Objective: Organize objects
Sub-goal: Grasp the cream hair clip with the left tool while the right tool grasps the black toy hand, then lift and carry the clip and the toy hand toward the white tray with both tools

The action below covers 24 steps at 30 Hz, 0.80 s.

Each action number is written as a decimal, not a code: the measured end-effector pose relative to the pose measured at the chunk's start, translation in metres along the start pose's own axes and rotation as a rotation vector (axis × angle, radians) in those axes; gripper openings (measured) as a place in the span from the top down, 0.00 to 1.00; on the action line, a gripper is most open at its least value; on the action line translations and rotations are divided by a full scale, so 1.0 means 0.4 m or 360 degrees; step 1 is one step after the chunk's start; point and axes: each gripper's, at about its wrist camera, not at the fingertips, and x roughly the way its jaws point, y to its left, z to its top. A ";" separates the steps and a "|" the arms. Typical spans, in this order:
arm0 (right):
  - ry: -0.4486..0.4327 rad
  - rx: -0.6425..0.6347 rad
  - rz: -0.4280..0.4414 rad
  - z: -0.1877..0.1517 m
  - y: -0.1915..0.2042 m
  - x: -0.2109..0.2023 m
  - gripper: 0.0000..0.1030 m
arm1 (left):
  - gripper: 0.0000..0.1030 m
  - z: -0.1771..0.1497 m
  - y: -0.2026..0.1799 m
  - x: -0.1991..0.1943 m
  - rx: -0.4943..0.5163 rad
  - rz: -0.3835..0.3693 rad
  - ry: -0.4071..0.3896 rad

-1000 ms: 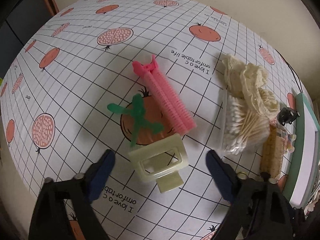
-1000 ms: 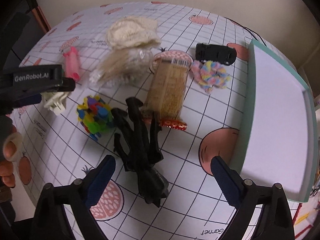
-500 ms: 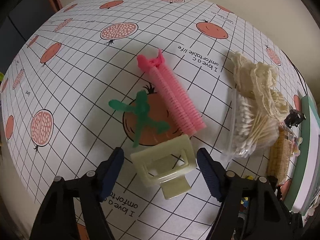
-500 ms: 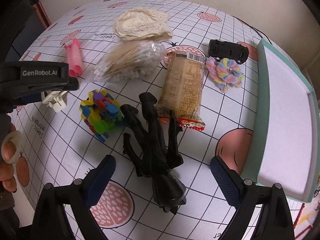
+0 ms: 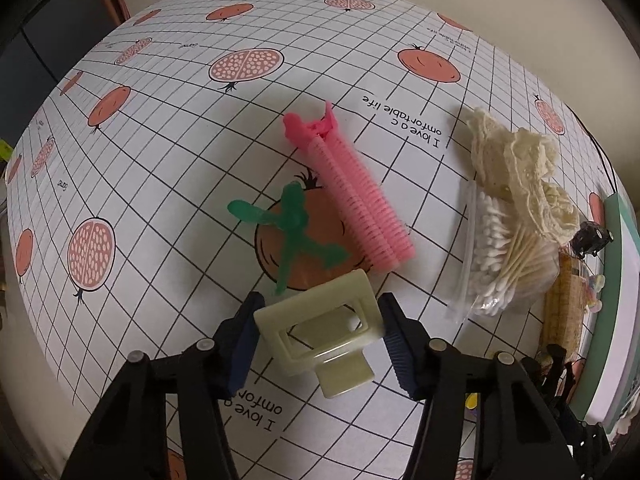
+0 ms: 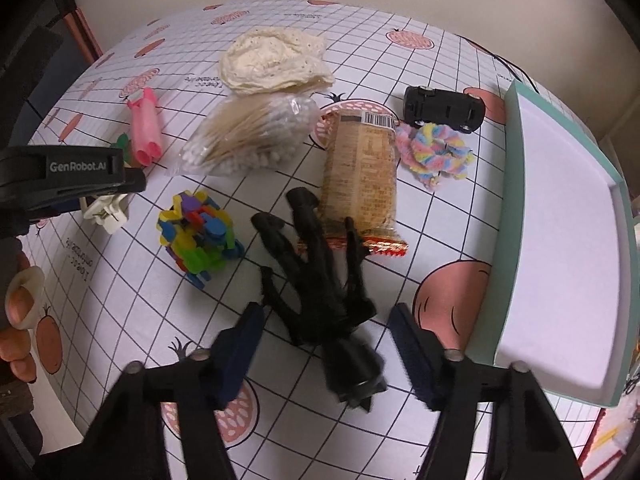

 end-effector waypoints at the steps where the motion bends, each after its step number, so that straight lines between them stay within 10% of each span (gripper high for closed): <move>1: 0.0000 -0.0005 0.0001 -0.002 0.000 -0.003 0.46 | 0.42 -0.001 0.001 -0.002 0.0001 -0.0002 0.0001; 24: -0.0007 0.0019 0.0116 -0.035 0.023 -0.004 0.64 | 0.42 -0.052 0.032 -0.067 -0.0021 -0.0048 0.0037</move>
